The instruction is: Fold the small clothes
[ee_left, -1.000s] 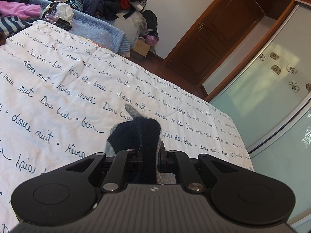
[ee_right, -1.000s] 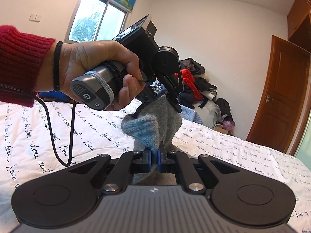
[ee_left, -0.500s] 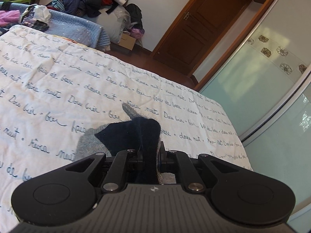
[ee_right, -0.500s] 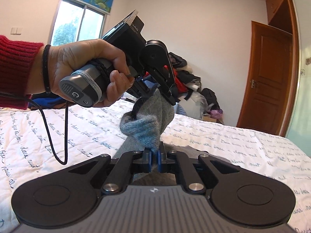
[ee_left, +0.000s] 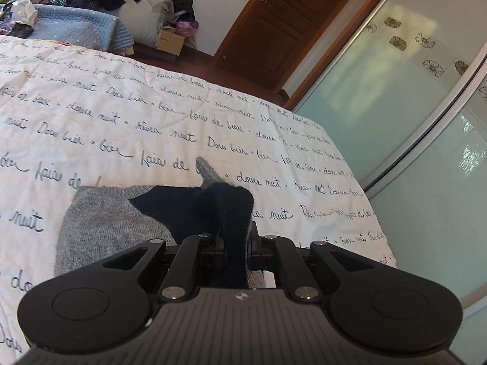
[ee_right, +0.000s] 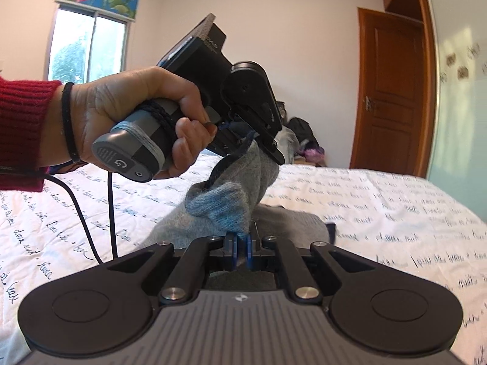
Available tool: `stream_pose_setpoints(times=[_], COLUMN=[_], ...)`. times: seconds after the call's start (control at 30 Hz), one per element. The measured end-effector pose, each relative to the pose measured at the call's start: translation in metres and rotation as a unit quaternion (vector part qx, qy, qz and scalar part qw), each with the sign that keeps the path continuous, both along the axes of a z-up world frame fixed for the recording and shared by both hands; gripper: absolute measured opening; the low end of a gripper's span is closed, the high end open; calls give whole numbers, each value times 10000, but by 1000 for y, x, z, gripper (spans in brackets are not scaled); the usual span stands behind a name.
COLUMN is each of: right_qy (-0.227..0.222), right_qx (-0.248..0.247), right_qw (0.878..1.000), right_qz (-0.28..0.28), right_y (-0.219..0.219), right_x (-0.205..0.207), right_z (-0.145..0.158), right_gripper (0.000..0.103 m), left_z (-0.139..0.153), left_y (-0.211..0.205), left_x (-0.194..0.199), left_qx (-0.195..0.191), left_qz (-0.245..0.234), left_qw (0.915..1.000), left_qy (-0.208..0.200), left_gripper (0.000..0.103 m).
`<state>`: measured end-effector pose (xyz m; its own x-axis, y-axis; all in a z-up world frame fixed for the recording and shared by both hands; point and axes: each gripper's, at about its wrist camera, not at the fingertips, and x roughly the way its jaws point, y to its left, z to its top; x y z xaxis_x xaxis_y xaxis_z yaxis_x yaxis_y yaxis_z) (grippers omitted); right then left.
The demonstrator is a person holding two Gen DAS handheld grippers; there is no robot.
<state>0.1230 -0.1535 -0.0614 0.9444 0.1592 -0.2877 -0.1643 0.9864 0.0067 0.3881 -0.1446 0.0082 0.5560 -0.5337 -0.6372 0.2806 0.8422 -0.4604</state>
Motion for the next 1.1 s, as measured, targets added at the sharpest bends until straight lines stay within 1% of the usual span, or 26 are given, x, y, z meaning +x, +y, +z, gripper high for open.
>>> stream_pose_setpoints(times=[0.3,0.47,0.53,0.57,0.67,0.77,0.87,0.9,0.93,0.97,1.03,1.1], right_qy=[350,625,703,718,696,748,869,906,935,949,1002,1055], right_qx=[514,966,1088,1077,938,959,981,996,1024,1056,1143,1232], right_qw=[9980,9932,9914,9914,9929,9923,9911,9905,9899,9895,9880,9863], right_qz=[-144,-147,-166,-168,-226,-218,-252,-264,-281,-284,-287,-311], right_y=[-28,-45,-50,-50,-47,-47,-49,-49,-50,-52,-55,-58], right_x=[-2,3,5,4,1,2,4,4,4,3,2,2], right_z=[-9,-16,-20,-20,-21,-23,-25,-25,-26,-27,-28,-29], right_gripper=[6,6,7,7,7,7,7,8,8,9,10,11], left_z=[-24,-36,-40,-42,-43,-43,-42,-42,-40,-39,-37,-33], left_y=[-33,-43,-44,-45,-47,-51,-55,-56,-56,-56,-52,-46], left_x=[8,10,12,13,15,15,11,9,6,4,-1,-6], left_qx=[235,311,280,248,108,40,41,70,104,130,193,231], left_qz=[-151,-149,-192,-191,-249,-312,-420,-450,-470,-473,-424,-383], left_qw=[9995,9991,9989,9989,9989,9987,9985,9984,9984,9985,9988,9990], left_qy=[135,251,319,342,385,396,351,323,285,244,166,88], left_gripper=[10,10,12,12,17,19,25,28,34,37,52,60])
